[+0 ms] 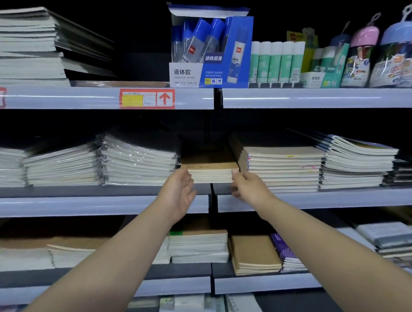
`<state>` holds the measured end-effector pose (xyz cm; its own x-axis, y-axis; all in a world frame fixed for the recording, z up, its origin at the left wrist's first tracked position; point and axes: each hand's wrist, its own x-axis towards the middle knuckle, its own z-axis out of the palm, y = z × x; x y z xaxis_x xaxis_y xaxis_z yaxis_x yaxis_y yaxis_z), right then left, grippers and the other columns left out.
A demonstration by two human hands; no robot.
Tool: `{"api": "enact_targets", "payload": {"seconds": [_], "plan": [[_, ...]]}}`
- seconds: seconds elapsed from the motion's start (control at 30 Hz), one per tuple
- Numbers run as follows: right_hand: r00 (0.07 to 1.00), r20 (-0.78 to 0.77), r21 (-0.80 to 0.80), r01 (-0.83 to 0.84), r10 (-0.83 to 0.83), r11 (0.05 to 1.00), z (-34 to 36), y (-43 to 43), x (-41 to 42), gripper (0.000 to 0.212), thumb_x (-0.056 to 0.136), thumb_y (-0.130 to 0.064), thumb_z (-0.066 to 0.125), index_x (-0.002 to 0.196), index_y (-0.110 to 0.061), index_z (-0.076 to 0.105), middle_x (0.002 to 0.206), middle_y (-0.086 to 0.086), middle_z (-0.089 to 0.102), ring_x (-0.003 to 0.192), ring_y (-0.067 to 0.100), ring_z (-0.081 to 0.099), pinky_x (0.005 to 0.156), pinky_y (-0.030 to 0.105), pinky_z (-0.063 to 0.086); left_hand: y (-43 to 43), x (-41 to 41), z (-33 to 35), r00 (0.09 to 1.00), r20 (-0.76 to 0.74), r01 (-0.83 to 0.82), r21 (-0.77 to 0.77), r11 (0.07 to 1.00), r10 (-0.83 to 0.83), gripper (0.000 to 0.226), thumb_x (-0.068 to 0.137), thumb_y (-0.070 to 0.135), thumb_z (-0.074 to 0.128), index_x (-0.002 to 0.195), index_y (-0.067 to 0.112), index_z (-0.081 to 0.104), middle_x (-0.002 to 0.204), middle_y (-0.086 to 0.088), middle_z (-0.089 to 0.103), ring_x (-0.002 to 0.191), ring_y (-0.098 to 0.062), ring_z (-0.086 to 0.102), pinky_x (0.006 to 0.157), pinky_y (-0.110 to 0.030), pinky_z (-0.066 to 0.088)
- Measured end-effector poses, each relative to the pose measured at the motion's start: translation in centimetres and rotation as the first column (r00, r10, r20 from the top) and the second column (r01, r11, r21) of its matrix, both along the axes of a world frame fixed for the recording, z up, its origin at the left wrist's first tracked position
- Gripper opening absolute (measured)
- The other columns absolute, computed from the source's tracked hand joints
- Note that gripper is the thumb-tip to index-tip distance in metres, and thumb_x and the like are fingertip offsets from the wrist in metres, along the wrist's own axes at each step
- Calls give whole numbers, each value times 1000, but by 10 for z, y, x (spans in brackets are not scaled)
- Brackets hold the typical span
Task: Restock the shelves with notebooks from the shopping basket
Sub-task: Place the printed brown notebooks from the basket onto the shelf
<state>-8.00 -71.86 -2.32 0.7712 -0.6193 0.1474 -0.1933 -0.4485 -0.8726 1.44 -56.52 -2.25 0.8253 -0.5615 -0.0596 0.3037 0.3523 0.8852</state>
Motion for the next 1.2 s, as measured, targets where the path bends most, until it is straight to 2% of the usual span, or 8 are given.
{"api": "enact_targets", "payload": {"seconds": [0.1, 0.17, 0.27, 0.37, 0.53, 0.83, 1.0, 1.2], "plan": [[998, 55, 183, -46, 37, 982, 0, 7, -11, 48, 98, -55, 34, 115, -17, 58, 117, 5, 64, 98, 17, 65, 103, 41, 45, 8, -10, -1, 1000, 1, 32, -1, 1000, -32, 66, 100, 42, 44, 153, 7, 22, 159, -7, 25, 145, -19, 27, 115, -37, 27], [989, 122, 311, -117, 82, 943, 2, 17, -19, 47, 99, -55, 33, 115, -18, 57, 120, 6, 64, 103, 18, 63, 101, 36, 45, 14, -15, -4, 999, -4, 45, -3, 999, -45, 66, 101, 44, 42, 152, 7, 25, 158, -8, 26, 145, -18, 27, 115, -37, 28], [979, 160, 455, -186, 126, 871, 3, 32, -28, 63, 97, -60, 26, 126, -12, 55, 124, 4, 60, 113, 19, 57, 107, 39, 39, 23, -21, -12, 996, -12, 89, -12, 996, -90, 62, 102, 47, 37, 149, 6, 33, 155, -9, 34, 142, -19, 33, 115, -37, 29], [975, 172, 483, -207, 140, 851, -1, 43, -36, 73, 96, -64, 20, 137, -11, 48, 138, 3, 53, 129, 21, 47, 113, 43, 32, 34, -27, -24, 993, -15, 120, -18, 993, -120, 61, 101, 50, 34, 143, 8, 43, 150, -8, 43, 139, -19, 39, 111, -36, 31], [973, 169, 508, -223, 158, 832, -11, 55, -43, 83, 91, -72, 14, 140, -13, 46, 141, 3, 52, 134, 22, 42, 113, 44, 30, 51, -32, -36, 990, -38, 133, -30, 991, -134, 62, 100, 56, 30, 138, 12, 50, 147, -4, 47, 137, -18, 41, 111, -38, 31], [981, 13, 576, -166, 194, 800, -57, 81, -53, 86, 90, -74, 11, 143, -13, 42, 146, 4, 47, 140, 23, 35, 116, 47, 18, 77, -56, -81, 980, -130, 156, 55, 986, -148, 64, 100, 57, 24, 145, 14, 42, 151, -3, 42, 141, -18, 34, 114, -39, 23], [972, -64, 596, -144, 226, 790, -89, 101, -61, 84, 90, -74, 12, 145, -16, 39, 147, 1, 46, 139, 23, 35, 114, 47, 18, 98, -69, -113, 970, -207, 152, 109, 982, -127, 70, 98, 61, 23, 150, 14, 35, 154, -3, 37, 145, -20, 28, 118, -46, 14], [949, -156, 609, -125, 273, 784, -128, 122, -71, 83, 90, -74, 13, 147, -17, 37, 150, 2, 42, 141, 22, 32, 115, 50, 17, 123, -84, -154, 949, -296, 167, 185, 968, -107, 73, 97, 64, 24, 151, 14, 31, 155, -4, 34, 146, -20, 25, 117, -49, 13]]}}
